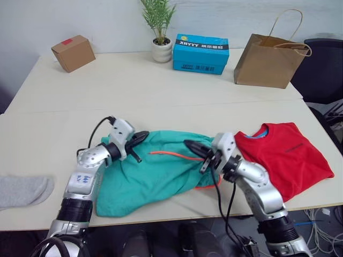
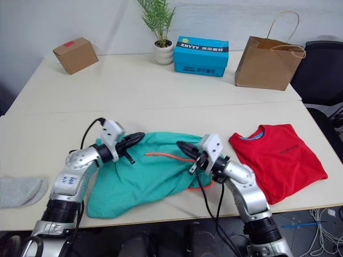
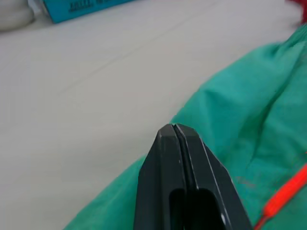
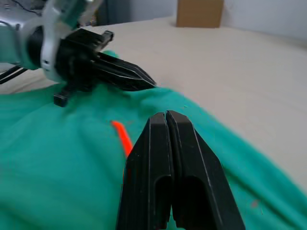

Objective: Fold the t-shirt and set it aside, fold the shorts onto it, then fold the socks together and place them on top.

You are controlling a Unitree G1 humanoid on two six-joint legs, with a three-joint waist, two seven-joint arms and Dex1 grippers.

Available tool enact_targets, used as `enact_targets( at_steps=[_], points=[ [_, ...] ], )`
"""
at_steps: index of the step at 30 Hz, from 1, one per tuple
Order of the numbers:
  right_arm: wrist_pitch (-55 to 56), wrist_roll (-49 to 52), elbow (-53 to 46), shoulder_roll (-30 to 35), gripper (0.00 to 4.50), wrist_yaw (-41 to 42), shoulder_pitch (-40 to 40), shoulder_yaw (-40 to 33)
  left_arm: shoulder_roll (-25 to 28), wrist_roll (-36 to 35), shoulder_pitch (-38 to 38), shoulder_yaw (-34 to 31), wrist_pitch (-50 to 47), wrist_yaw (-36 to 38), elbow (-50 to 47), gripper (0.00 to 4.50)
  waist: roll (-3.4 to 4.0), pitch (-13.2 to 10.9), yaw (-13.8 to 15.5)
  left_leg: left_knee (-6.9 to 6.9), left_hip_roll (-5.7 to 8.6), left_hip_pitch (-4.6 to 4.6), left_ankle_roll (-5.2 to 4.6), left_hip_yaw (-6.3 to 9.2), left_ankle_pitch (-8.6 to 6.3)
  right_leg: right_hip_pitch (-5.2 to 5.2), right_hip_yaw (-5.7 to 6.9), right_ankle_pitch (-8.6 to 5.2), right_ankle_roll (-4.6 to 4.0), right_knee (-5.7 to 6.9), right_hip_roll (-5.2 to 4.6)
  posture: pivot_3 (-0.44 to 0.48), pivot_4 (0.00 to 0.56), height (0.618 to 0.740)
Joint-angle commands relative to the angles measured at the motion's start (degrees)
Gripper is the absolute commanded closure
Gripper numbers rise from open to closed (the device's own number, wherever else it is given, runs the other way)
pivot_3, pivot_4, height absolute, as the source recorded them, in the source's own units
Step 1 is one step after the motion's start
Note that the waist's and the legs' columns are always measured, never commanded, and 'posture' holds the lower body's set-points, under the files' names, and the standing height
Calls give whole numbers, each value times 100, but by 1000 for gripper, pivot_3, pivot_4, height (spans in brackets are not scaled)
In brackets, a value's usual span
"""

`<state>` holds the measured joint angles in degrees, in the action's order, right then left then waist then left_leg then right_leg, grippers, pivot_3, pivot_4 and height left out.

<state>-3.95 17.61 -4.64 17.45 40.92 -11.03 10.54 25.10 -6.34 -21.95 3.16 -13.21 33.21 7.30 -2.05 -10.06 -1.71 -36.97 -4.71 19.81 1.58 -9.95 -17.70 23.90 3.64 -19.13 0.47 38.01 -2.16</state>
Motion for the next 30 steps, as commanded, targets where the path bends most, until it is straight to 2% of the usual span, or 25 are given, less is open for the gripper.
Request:
enact_targets(
  at_steps=[1,5,9,12,14,18,20,22,26,30],
  points=[
    [587,-151,321,-47,4448,-37,324,-195,-206,26,11,-83,99,-242,122,4492,0,0,10,-3,-1,10,-3,-1,-2,6,3,-1,2,-3,-2,0,150,740],
    [1031,-172,449,270,4448,-14,844,-614,-156,133,173,-233,76,-445,205,4492,-8,5,23,-18,2,26,-12,-2,-7,11,9,1,7,-8,-12,0,150,740],
    [1046,130,357,446,4448,-66,1089,-1179,-198,-26,0,-552,225,-627,486,4492,-12,6,19,-18,7,1,-18,-1,-9,-12,9,7,15,-9,-17,0,150,740],
    [685,969,-94,374,4448,-14,1114,-1626,-102,-390,8,-728,763,-58,335,4492,-12,1,-7,-7,9,-25,-27,-2,-15,-30,7,10,9,-6,-17,0,150,740],
    [287,1455,-569,322,4448,-125,1059,-1764,70,-734,149,-834,960,487,-118,4492,-12,0,-25,0,4,-26,-6,-2,-2,-26,7,11,7,-1,-12,0,150,740],
    [-698,1980,-1508,659,4448,28,1029,-1553,595,-1488,564,-997,743,1491,-1059,4492,-7,-3,-50,23,-9,-26,19,-1,-3,-14,7,1,-7,-1,1,0,150,740],
    [-925,1862,-1560,725,4448,143,1006,-1248,804,-1681,849,-910,629,1873,-1354,4492,-7,-2,-31,44,-8,-33,25,-2,-1,-15,7,-4,-9,-9,2,0,150,740],
    [-776,1233,-1332,795,4448,296,954,-746,899,-1653,1171,-725,688,2128,-1491,4492,-6,-2,-12,53,-7,-37,26,-2,0,-17,7,-6,-9,-17,2,0,150,740],
    [-592,602,-838,650,4448,273,863,-266,831,-1199,1578,-429,1093,2099,-1305,4492,-7,-3,0,55,1,-31,14,-6,-4,-14,5,-7,-7,-26,-4,0,150,740],
    [-463,473,-680,858,4448,475,1092,-433,745,-1103,1805,-572,1032,1767,-1178,4492,-8,-3,14,53,4,-27,5,-4,-8,-14,6,-6,-7,-28,-7,0,150,740]
  ],
)
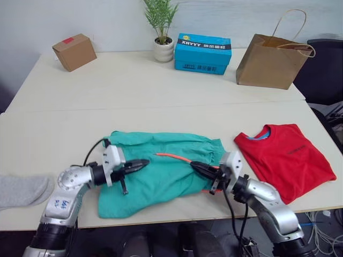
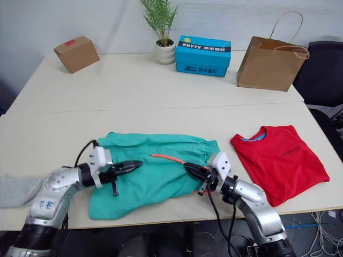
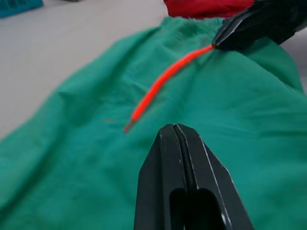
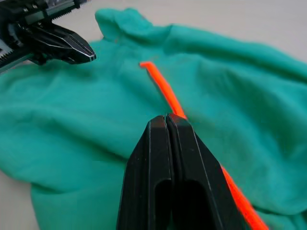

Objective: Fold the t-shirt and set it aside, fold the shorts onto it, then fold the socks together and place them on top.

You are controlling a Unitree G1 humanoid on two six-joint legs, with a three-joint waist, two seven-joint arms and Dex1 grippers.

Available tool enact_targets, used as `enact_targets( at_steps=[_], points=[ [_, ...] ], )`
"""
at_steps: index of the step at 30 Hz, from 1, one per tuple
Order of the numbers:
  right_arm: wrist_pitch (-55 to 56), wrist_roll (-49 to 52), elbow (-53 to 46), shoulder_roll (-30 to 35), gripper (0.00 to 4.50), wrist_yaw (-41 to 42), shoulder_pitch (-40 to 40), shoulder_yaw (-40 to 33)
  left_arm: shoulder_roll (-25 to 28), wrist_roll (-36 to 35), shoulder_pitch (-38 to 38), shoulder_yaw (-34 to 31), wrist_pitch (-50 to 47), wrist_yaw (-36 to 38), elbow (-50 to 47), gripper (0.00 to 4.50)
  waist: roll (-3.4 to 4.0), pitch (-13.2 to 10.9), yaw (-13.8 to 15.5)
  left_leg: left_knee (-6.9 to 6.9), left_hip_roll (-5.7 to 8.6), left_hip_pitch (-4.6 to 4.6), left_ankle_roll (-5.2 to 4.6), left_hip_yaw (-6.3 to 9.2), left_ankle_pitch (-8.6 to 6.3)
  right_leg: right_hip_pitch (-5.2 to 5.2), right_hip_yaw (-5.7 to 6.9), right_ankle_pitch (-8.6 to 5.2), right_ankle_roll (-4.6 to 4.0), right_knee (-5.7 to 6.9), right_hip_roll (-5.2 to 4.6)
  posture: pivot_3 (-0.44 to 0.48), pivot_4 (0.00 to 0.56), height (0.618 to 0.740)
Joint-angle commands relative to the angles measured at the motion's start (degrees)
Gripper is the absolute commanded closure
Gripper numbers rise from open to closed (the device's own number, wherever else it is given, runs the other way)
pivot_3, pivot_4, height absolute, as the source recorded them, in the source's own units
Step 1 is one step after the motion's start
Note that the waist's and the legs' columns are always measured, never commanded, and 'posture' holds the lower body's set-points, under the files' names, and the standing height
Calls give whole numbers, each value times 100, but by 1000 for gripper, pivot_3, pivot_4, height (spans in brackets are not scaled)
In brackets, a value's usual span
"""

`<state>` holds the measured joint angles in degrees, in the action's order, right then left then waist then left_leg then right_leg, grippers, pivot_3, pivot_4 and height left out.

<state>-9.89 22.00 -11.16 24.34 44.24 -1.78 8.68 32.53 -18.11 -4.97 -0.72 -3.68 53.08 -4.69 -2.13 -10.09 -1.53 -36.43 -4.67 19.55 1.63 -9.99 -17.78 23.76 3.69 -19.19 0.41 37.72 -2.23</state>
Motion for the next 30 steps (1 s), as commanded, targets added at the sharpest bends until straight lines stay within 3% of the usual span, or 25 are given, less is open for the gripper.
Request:
enact_targets(
  at_steps=[1,4,8,10,14,19,24,25,30],
  points=[
    [168,94,21,204,4448,151,265,-414,27,110,165,-206,83,-248,61,4492,-1,0,-5,0,0,-2,-2,0,-1,-1,0,0,1,0,-1,0,150,740],
    [310,304,151,341,4448,288,555,-897,2,60,281,-324,-233,-517,11,4492,-1,0,2,6,0,-2,-4,1,-3,-1,1,-2,4,-5,-1,0,150,740],
    [-212,1839,-506,87,4448,267,786,-1768,119,75,319,-287,-36,-291,124,4492,-1,0,-1,7,1,-1,-14,1,-9,-3,0,-2,5,-9,-1,0,150,740],
    [-938,2564,-1092,414,4448,255,1040,-1993,20,-221,253,-325,44,-57,99,4492,9,-5,-21,8,0,-3,-28,0,-18,-3,0,-2,4,-6,-1,0,150,740],
    [-2017,3510,-1889,1079,3600,-168,1692,-2620,-85,-538,-124,-267,48,265,-53,4500,8,-7,13,15,0,-5,-28,6,-17,-3,0,-2,4,-4,0,0,150,740],
    [-3176,5629,-2337,1554,1875,-1612,2496,-3503,-201,-576,-740,110,-68,619,-73,4500,6,-6,15,12,9,-2,-33,14,-12,-11,-2,1,11,-10,0,0,150,740],
    [-3448,7028,-2402,1613,210,-2659,3323,-3919,-511,-402,-1253,465,-71,660,243,4500,-1,-6,-13,22,10,1,-33,15,-12,-11,-7,-3,21,-20,6,0,150,740],
    [-3461,7139,-2376,1598,24,-2819,3397,-3909,-547,-317,-1317,545,-30,675,320,4500,-2,-7,-16,22,10,2,-32,14,-11,-11,-8,-3,23,-20,7,0,150,740],
    [-3609,7673,-2358,1657,24,-3247,3456,-3660,-704,-44,-1474,762,108,616,648,4500,-3,-8,-13,22,10,0,-31,11,-11,-9,-14,-5,32,-20,11,0,150,740]
  ],
)
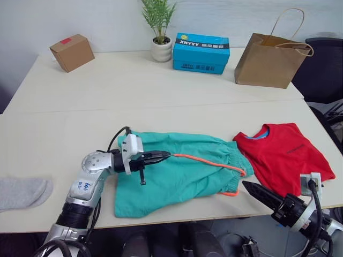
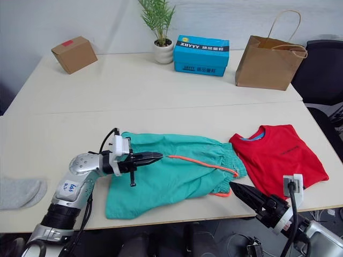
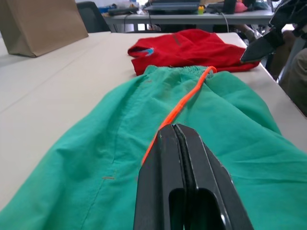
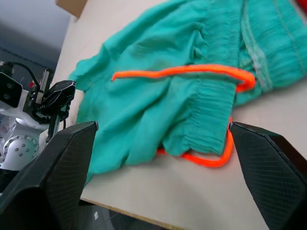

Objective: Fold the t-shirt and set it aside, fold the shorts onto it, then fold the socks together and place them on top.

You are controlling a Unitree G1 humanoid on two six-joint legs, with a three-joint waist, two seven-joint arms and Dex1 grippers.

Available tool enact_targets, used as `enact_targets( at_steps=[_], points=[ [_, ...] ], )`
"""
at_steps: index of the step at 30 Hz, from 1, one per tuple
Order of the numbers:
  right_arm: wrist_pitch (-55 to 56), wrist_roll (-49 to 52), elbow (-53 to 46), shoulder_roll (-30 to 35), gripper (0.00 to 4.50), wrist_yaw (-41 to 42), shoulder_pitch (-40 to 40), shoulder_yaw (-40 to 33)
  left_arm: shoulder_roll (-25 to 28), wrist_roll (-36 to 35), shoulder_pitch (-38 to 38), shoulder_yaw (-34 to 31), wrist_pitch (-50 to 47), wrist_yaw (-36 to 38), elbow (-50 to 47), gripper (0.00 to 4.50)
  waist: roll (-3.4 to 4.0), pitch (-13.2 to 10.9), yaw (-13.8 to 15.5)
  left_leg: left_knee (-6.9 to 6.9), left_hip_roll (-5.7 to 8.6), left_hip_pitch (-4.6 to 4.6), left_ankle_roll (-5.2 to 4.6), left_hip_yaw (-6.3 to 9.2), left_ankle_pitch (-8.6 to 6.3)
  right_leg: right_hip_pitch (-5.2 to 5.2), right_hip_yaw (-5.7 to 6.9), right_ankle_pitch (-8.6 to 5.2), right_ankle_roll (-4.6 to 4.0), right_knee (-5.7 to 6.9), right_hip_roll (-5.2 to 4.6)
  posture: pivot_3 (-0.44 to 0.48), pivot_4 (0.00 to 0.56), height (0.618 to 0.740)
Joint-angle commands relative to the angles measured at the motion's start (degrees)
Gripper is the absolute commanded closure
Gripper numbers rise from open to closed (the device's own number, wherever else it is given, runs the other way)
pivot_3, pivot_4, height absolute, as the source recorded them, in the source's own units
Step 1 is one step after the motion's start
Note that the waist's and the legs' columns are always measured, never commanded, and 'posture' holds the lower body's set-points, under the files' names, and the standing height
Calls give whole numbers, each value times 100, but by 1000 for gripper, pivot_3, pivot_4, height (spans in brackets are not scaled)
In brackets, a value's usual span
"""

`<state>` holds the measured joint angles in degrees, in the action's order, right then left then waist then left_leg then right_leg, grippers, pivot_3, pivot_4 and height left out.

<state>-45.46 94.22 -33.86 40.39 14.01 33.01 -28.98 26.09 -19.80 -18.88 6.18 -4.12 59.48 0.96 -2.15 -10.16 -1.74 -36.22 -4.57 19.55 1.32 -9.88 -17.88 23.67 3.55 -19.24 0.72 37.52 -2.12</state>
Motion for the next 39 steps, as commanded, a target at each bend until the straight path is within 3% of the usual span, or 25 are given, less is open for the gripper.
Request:
enact_targets(
  at_steps=[1,8,19,22,26,33,39],
  points=[
    [-79,391,-41,43,24,-326,-114,245,-88,200,-107,111,204,-32,197,4500,-3,-1,14,0,0,1,0,0,0,0,0,0,1,0,0,0,150,740],
    [-226,99,456,-29,24,-1317,-1005,1168,-110,654,-201,277,696,53,958,4500,-6,0,12,-1,0,14,22,-1,12,9,0,0,7,-5,-2,0,150,740],
    [90,-899,774,-1152,24,-1105,-2559,2135,-336,744,-175,264,789,-93,1503,4500,-6,1,18,0,0,20,23,0,13,14,2,1,11,-7,-2,0,150,740],
    [400,-1808,848,-1370,603,-788,-2733,2391,-338,746,-139,260,778,-111,1469,4500,-6,2,18,-1,-1,20,23,0,13,13,2,1,11,-7,-3,0,150,740],
    [1031,-2769,797,-1752,2015,-404,-2791,2430,-251,736,-101,203,737,-133,1334,4500,-5,2,16,-2,-1,19,23,-1,13,14,3,1,11,-5,-3,0,150,740],
    [1751,-3917,496,-1736,4396,360,-2662,2294,-58,690,-45,-24,505,-338,1105,4500,-5,2,2,0,-1,15,26,-2,15,14,3,1,10,-2,-2,0,150,740],
    [2539,-5073,229,-1516,4486,1140,-2894,2487,-116,589,-49,-165,201,-677,817,4500,-5,2,10,-5,0,16,24,-4,14,14,3,2,9,0,-5,0,150,740]
  ],
)
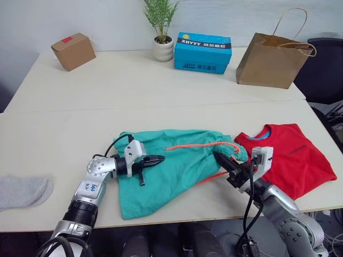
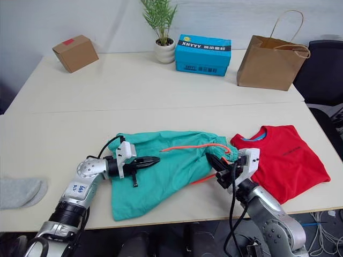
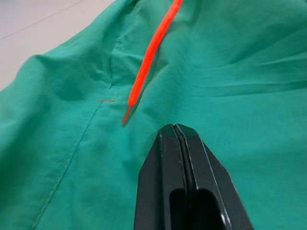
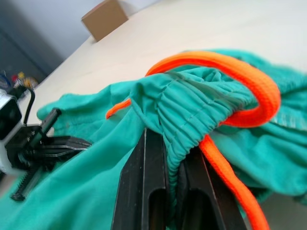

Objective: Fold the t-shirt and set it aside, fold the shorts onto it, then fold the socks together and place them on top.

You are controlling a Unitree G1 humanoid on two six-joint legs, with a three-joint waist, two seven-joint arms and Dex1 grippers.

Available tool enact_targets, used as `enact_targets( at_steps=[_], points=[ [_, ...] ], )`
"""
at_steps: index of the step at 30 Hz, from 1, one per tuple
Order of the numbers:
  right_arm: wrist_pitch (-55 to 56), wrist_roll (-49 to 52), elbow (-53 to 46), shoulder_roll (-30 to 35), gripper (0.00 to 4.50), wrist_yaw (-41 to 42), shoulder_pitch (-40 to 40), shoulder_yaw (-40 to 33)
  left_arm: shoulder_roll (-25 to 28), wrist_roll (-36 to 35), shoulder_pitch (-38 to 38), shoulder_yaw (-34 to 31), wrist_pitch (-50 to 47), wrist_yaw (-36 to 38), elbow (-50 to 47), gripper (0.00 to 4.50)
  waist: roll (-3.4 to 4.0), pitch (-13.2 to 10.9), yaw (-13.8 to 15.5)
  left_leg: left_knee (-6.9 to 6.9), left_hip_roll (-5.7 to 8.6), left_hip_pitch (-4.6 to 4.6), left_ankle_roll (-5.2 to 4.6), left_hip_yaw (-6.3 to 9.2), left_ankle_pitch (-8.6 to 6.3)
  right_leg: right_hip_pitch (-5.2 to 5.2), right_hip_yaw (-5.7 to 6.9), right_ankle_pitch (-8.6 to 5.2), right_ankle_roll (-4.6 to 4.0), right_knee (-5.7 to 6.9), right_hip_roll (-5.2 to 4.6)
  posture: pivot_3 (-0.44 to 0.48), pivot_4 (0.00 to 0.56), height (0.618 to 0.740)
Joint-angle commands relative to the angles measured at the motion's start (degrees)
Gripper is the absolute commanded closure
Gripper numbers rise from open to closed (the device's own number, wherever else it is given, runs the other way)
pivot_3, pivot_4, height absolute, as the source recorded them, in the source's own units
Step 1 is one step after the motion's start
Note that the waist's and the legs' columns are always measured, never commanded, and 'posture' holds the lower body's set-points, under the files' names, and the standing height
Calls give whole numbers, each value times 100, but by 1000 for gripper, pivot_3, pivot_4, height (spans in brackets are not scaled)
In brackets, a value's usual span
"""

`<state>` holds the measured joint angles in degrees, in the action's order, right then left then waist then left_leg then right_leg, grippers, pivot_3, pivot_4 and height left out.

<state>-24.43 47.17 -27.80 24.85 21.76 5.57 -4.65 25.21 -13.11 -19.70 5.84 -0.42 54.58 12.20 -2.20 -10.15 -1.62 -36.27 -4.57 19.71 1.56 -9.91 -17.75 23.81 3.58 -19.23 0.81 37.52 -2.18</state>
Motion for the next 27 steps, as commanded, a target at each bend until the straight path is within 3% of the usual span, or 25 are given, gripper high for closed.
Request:
enact_targets(
  at_steps=[1,5,11,19,27],
  points=[
    [545,-521,-399,48,4486,474,-202,104,-44,-111,44,-170,-254,-259,-398,4500,0,0,-4,0,0,-1,0,0,0,0,0,0,0,0,0,0,150,740],
    [1185,-1597,-302,165,4486,915,-750,608,18,-154,85,-241,-659,-437,-779,4500,0,0,-14,4,-1,0,2,-1,1,3,0,0,0,0,3,0,150,740],
    [1510,-3121,409,537,4486,2169,-2211,2262,184,-144,170,-286,-1263,-536,-1103,4500,0,-1,-32,-1,-1,-3,5,-7,2,8,-2,0,-4,10,2,0,150,740],
    [1284,-3493,1261,418,4486,3193,-3085,3097,304,-252,482,-424,-1669,-604,-1422,4500,0,-1,-11,-73,-6,68,-14,-6,-9,61,11,-4,-11,35,-12,0,150,740],
    [855,-3463,1582,-85,4486,3461,-3422,3185,435,-401,816,-698,-1655,-637,-1630,4500,0,-1,-19,-96,-8,71,-19,-6,-9,68,15,4,-20,59,-19,0,150,740]
  ],
)
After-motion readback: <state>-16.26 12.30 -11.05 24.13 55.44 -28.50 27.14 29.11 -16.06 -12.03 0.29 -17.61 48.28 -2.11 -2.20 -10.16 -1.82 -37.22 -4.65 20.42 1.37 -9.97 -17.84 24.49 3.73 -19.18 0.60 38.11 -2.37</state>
